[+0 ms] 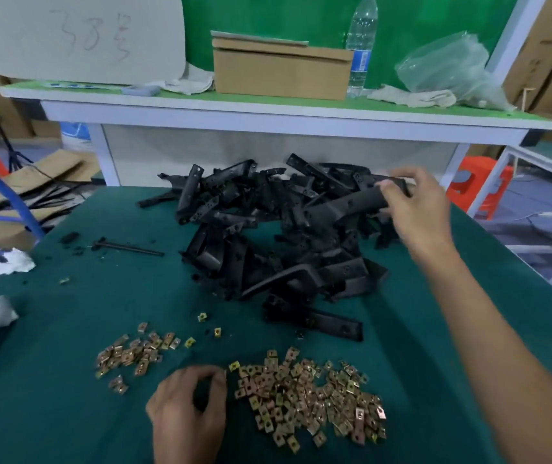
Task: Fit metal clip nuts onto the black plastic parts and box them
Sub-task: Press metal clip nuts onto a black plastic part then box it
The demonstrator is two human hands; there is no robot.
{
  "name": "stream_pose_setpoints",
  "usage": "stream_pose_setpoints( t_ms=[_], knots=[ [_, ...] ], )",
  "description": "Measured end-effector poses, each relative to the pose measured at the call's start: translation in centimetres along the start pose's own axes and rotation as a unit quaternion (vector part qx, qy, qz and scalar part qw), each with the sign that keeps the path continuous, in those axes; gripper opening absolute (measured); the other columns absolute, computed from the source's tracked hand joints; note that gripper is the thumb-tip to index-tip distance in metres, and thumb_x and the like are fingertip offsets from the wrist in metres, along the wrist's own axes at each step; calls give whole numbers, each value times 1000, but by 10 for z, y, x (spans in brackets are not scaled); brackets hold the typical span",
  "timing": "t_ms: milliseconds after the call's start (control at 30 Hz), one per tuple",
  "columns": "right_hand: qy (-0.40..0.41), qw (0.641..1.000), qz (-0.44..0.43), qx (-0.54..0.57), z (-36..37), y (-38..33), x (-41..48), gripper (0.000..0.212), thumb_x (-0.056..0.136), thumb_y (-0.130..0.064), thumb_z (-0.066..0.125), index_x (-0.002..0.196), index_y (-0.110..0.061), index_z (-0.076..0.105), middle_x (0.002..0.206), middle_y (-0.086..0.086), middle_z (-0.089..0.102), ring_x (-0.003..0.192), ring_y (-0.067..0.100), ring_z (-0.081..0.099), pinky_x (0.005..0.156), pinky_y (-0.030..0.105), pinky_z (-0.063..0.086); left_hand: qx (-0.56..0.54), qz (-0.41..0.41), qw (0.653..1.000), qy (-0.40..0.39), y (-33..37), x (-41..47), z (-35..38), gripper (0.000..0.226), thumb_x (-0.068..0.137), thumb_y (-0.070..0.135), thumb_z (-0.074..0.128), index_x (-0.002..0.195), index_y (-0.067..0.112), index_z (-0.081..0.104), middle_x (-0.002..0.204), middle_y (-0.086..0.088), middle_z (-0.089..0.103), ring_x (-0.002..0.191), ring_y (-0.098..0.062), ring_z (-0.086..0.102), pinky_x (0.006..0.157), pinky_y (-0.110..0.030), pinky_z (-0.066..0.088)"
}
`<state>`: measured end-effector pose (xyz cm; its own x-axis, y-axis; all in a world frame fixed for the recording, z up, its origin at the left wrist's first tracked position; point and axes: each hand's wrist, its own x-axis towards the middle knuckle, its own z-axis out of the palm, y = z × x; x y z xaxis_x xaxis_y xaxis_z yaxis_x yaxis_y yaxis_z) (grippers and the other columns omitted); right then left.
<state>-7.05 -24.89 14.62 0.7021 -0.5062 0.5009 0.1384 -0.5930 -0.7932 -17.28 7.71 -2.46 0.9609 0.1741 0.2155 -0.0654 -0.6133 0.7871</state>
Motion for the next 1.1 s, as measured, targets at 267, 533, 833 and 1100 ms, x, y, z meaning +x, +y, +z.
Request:
stream_pose_setpoints(
  t_ms=[267,533,833,1100],
  knots=[
    [103,985,-52,-128,-122,16,-95,13,96,-50,55,109,-51,56,86,-25,63,87,30,68,77,59,56,28,174,984,-22,1,-12,1,4,89,24,71,89,23,75,92,13,68,94,-12,59,88,-26,28],
    [12,923,-64,-379,-156,54,-162,32,94,-33,69,120,-25,52,74,14,71,65,41,70,59,48,55,112,295,937,-148,56,21,46,12,95,31,60,96,31,72,96,17,71,91,-10,63,86,-30,31],
    [-101,978,92,-158,-130,59,-193,26,86,-23,79,103,-41,73,96,-28,74,96,-7,67,83,1,42,122,230,908,-330,78,55,90,37,102,29,51,139,30,54,129,3,66,113,-22,62,105,-39,37],
    [-135,951,71,-268,-148,49,-175,25,88,-27,69,111,-36,64,67,-27,61,73,-11,55,61,13,37,211,326,869,-305,71,24,106,37,100,47,49,134,36,60,129,2,57,122,-22,44,102,-39,30]
  ],
)
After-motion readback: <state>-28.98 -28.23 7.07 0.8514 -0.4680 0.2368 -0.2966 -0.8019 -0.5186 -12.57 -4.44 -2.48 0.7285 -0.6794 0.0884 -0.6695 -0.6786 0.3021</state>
